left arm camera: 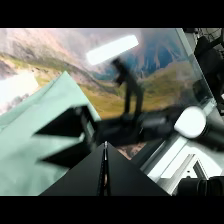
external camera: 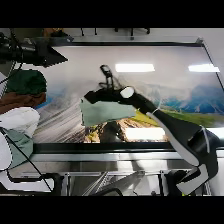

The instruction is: Fold the shirts.

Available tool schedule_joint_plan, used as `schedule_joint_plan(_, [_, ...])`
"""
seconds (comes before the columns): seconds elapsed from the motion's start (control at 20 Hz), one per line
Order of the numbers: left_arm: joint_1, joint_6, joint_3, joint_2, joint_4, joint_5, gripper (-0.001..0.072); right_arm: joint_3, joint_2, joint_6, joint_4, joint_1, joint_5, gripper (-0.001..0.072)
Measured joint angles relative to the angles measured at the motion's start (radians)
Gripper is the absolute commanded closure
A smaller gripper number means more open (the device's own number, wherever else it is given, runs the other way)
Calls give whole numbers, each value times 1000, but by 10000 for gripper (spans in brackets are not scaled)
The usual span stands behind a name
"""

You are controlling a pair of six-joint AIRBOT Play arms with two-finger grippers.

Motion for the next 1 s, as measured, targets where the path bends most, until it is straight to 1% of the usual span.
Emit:
schedule_joint_plan(0.05, [1, 3, 0, 1, 0, -8, 696, 0, 21, 42, -45, -66, 48, 127])
schedule_joint_plan(0.1, [2, 3, 0, 1, 0, -14, 696, 0, 36, 87, -97, -135, 104, 66])
schedule_joint_plan(0.25, [3, 5, 0, 1, 0, -27, 695, 0, 47, 211, -255, -337, 286, 67])
schedule_joint_plan(0.4, [3, 5, 0, 1, 0, -21, 696, 0, 3, 272, -347, -472, 443, 72])
schedule_joint_plan(0.6, [3, 5, 0, 1, 0, -6, 696, 0, -90, 271, -360, -514, 527, 72])
schedule_joint_plan(0.8, [3, 2, 0, 1, -1, 0, 696, 0, -184, 222, -274, -479, 560, 75])
schedule_joint_plan(0.85, [3, 2, 0, 1, -1, 0, 695, 2, -200, 210, -248, -466, 565, 88])
schedule_joint_plan(0.9, [3, 2, 0, 1, -1, 0, 696, 2, -213, 196, -226, -452, 568, 238])
schedule_joint_plan(0.95, [3, 2, 0, 1, -1, 0, 695, 2, -222, 188, -226, -438, 566, 421])
schedule_joint_plan(1.0, [3, 1, 0, 1, -1, 0, 696, 1, -231, 174, -219, -426, 568, 576])
